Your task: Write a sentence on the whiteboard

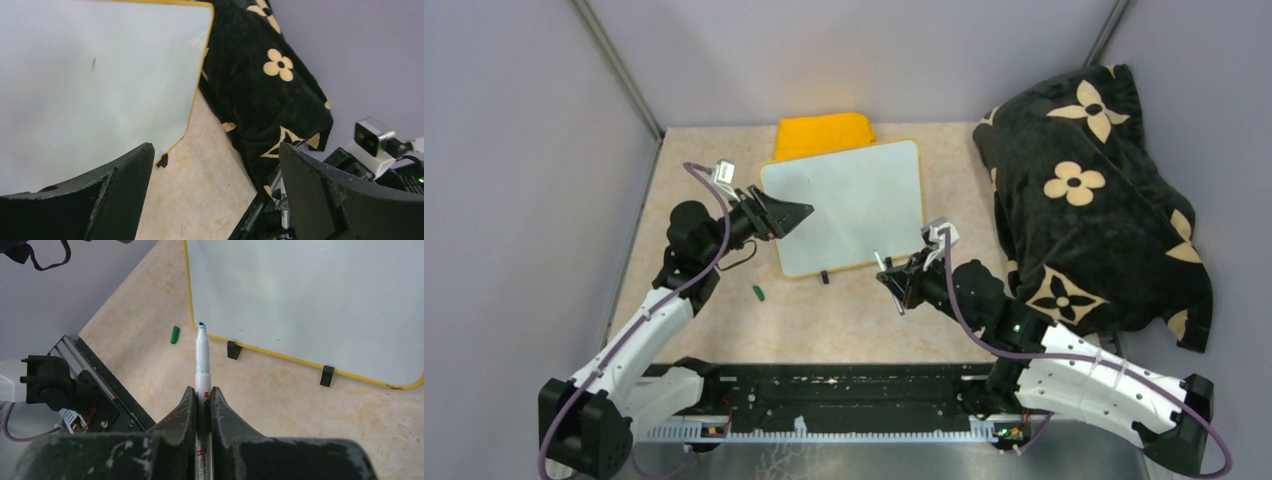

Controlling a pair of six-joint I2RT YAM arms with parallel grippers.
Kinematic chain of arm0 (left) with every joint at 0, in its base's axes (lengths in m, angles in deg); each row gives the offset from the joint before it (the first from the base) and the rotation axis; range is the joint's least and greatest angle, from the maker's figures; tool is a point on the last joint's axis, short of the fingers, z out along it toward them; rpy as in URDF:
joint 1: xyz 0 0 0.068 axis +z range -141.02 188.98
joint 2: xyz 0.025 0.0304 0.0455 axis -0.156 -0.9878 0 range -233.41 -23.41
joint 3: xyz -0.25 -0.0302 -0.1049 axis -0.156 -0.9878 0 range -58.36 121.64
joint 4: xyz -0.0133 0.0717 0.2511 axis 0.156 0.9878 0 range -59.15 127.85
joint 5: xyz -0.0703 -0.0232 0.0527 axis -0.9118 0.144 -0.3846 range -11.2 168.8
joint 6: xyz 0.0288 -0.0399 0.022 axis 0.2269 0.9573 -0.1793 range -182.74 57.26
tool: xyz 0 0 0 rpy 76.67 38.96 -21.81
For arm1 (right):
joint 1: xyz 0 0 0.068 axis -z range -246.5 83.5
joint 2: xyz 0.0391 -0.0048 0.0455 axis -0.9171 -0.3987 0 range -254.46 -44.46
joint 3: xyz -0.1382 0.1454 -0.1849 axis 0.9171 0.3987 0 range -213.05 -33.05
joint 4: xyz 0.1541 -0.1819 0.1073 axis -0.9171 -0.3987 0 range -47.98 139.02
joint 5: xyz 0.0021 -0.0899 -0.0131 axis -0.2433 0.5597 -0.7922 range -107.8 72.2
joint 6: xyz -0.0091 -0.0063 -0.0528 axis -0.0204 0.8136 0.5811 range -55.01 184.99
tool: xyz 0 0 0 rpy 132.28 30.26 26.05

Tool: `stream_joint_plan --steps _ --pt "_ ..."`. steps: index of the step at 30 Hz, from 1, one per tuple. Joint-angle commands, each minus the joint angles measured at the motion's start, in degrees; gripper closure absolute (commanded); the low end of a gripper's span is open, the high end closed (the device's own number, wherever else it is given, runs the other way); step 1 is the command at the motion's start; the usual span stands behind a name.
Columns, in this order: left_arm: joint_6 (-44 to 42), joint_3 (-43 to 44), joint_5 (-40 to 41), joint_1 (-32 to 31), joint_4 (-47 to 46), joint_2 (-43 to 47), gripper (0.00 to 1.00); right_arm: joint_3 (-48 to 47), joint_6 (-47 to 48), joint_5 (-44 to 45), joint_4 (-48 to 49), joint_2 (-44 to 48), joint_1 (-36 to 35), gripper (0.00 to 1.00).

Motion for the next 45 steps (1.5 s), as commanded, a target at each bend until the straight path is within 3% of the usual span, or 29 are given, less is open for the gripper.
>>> stream_joint_plan --steps 1,7,10,13,28,33,40,45 --pt "0.80 -1.04 -10.04 0.35 -20.05 -3.08 0.01 -3.79 0.72 -0.83 4.20 -1.29 0.00 1.00" --pt "-1.81 1.24 -23.87 -0.03 -21.11 -7.34 0.01 -5.26 1.20 -3.42 7.66 -4.77 -0.08 1.00" --pt "-0.61 -2.58 -27.15 -0.69 -27.84 -5.67 0.01 -5.39 1.30 -5.44 10.35 -5.31 -0.30 1.00" --pt "0.75 -4.96 -28.35 -1.98 -32.33 -4.20 0.01 -5.39 1.27 -7.99 13.48 -5.66 -0.51 1.00" --pt "-0.60 -4.58 -34.09 -8.07 -32.51 -5.18 0.06 -6.94 -0.68 -16.83 22.31 -11.26 -1.67 1.00" --pt "0.61 -4.68 -34.22 -8.90 -33.65 -5.24 0.14 -6.51 -1.19 -18.32 25.47 -12.04 -1.70 1.00" --pt "4.21 -5.24 -34.72 -9.75 -37.95 -5.80 0.36 -6.10 -1.46 -19.80 26.37 -12.63 -1.89 1.00" --pt "6.53 -5.32 -35.54 -9.92 -41.11 -6.48 0.46 -6.17 -1.54 -20.36 26.28 -13.16 -2.19 1.00"
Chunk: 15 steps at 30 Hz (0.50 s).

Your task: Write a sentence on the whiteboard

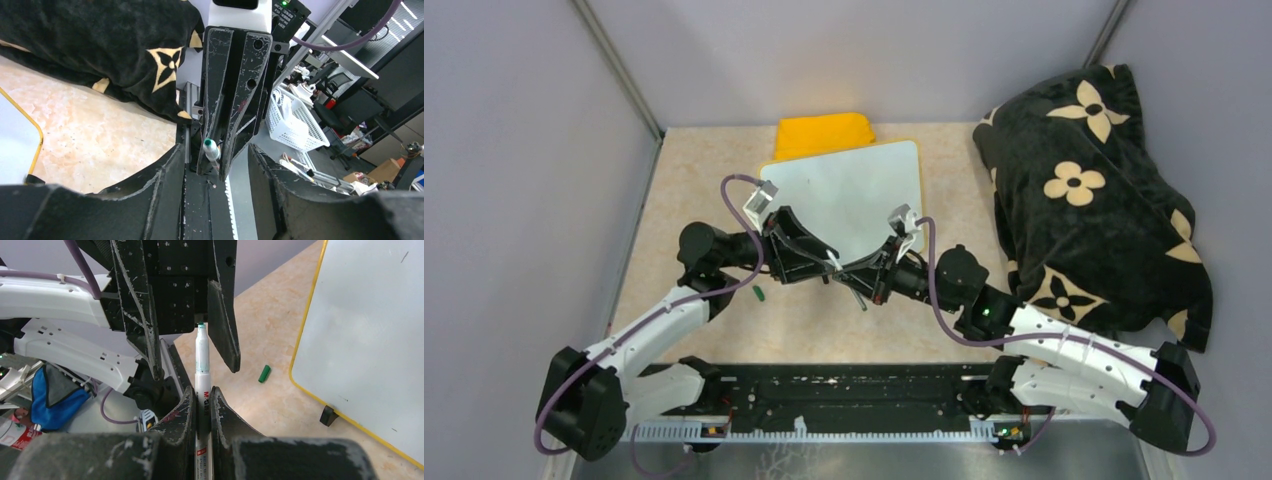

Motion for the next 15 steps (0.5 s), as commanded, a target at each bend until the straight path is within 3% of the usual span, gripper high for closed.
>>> stream_joint_plan --steps 1,10,15 --pt "2.46 -0.47 -2.17 -0.40 -6.08 -0.84 0.47 -2.59 -0.37 -1.67 3.35 -0.61 -1.00 1.00" --pt "1.57 -0.56 -3.20 -1.02 -5.80 -1.12 0.69 -2.66 -0.66 -1.63 3.83 -1.67 -1.41 1.00" --pt "0.41 -0.30 -3.34 -1.55 -4.28 -0.97 0.75 -2.18 -0.80 -1.12 3.95 -1.43 -1.58 1.00"
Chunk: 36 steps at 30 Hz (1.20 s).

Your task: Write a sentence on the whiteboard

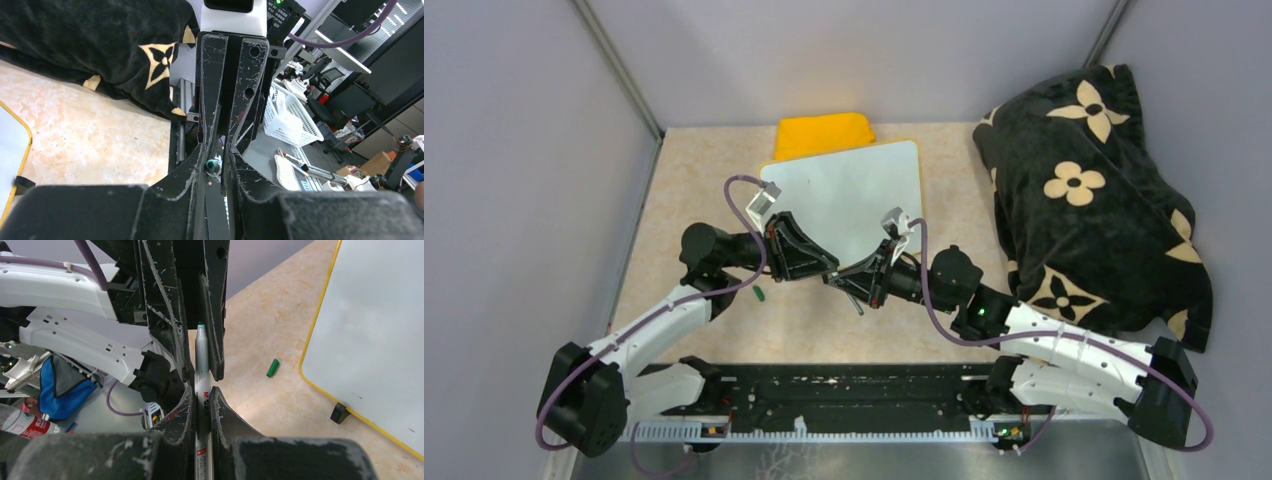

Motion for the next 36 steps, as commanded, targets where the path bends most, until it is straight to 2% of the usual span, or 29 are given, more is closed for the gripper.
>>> stream_joint_plan --steps 1,4,8,13,14,17,20,21,26,32,36 --pt "-1.58 -0.03 -1.90 -0.96 -0.88 0.24 0.75 -2.16 -0.31 0.65 3.40 0.41 -0.57 1.00" --pt "-1.79 -0.02 -1.89 -1.17 -0.87 0.27 0.82 -2.07 -0.24 0.92 3.34 0.46 -0.65 1.00" --pt "-2.16 -0.05 -2.00 -1.37 -0.75 0.30 1.00 -1.91 -0.38 1.01 3.47 0.46 -0.59 1.00" --pt "-1.86 -0.41 0.18 -1.55 -0.77 1.17 1.00 -2.16 -1.56 1.20 3.01 1.20 -0.61 1.00" --pt "-1.31 -0.44 1.35 -1.57 -1.11 1.34 1.00 -2.28 -2.01 1.28 2.83 1.54 -0.57 0.96" --pt "1.55 -0.49 5.82 -1.55 -3.29 2.09 1.00 -2.21 -3.25 1.62 2.96 3.37 -0.57 0.65" --pt "5.51 -0.75 10.84 -1.53 -6.56 3.11 1.00 -1.93 -4.75 2.84 3.19 5.81 -0.64 0.47" --pt "6.35 -0.72 12.76 -1.57 -6.86 3.61 1.00 -1.90 -5.05 3.28 3.30 6.70 -0.57 0.44" --pt "8.85 0.45 22.46 -1.52 -4.60 6.99 1.00 -2.25 -7.62 5.45 4.31 10.08 -0.64 0.36" --pt "13.71 -0.56 34.00 -1.61 -7.06 10.45 1.00 -6.46 -11.49 10.37 2.19 8.78 -0.59 0.35" --pt "15.25 0.42 37.72 -1.75 -5.19 11.70 1.00 -8.35 -12.58 10.44 3.43 6.80 -0.57 0.34"
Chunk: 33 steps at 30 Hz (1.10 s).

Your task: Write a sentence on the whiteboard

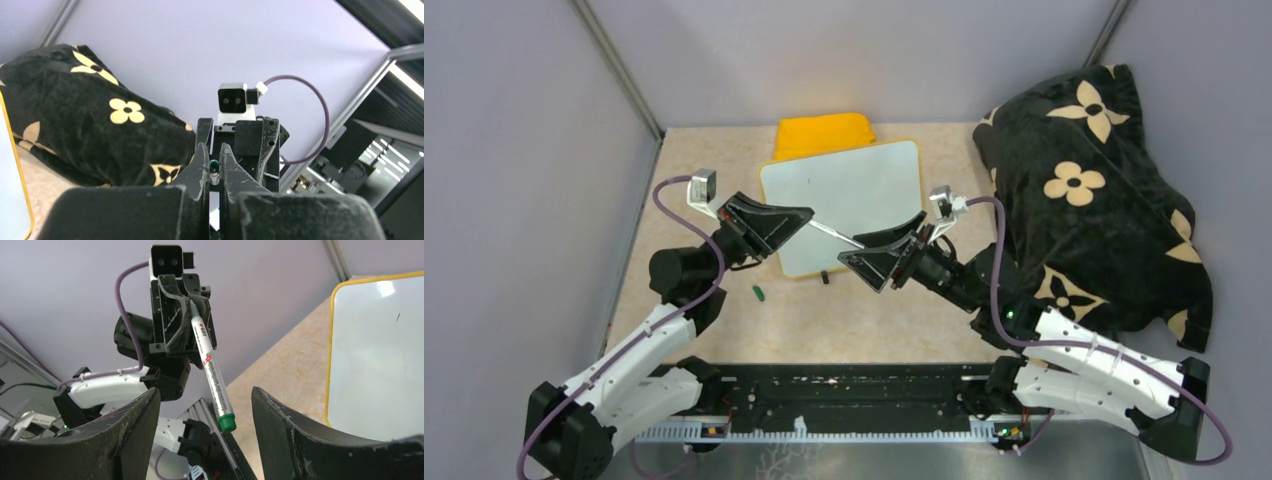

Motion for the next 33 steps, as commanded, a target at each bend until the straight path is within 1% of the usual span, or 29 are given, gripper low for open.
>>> stream_joint_plan --steps 1,5,9,13,17,21,26,33 --pt "2.95 1.06 7.99 -0.48 0.11 1.54 1.00 -3.87 -2.71 2.64 4.29 -1.39 -0.35 0.34" --pt "4.16 0.04 11.83 -1.00 1.37 2.94 1.00 -3.33 -3.36 4.89 7.73 -2.43 -0.33 0.35" --pt "5.72 -0.46 14.82 -2.13 1.40 2.72 1.00 -3.81 -3.42 5.28 11.82 -4.39 -0.31 0.36" --pt "6.72 -0.77 16.73 -3.51 1.05 1.89 1.00 -5.69 -3.39 6.71 12.23 -7.33 -0.33 0.38" --pt "7.46 -1.26 18.69 -4.46 1.86 1.95 1.00 -7.01 -2.98 6.18 13.44 -9.12 -0.31 0.41" --pt "8.25 -1.82 20.83 -5.09 3.51 2.45 1.00 -7.69 -2.73 5.52 15.40 -10.07 -0.35 0.46" --pt "8.66 -2.61 22.47 -5.54 4.16 2.82 1.00 -7.92 -2.96 4.79 17.82 -11.02 -0.36 0.55" --pt "9.13 -3.00 23.36 -5.93 4.09 2.60 1.00 -8.24 -3.81 3.63 19.17 -12.41 -0.30 0.60"
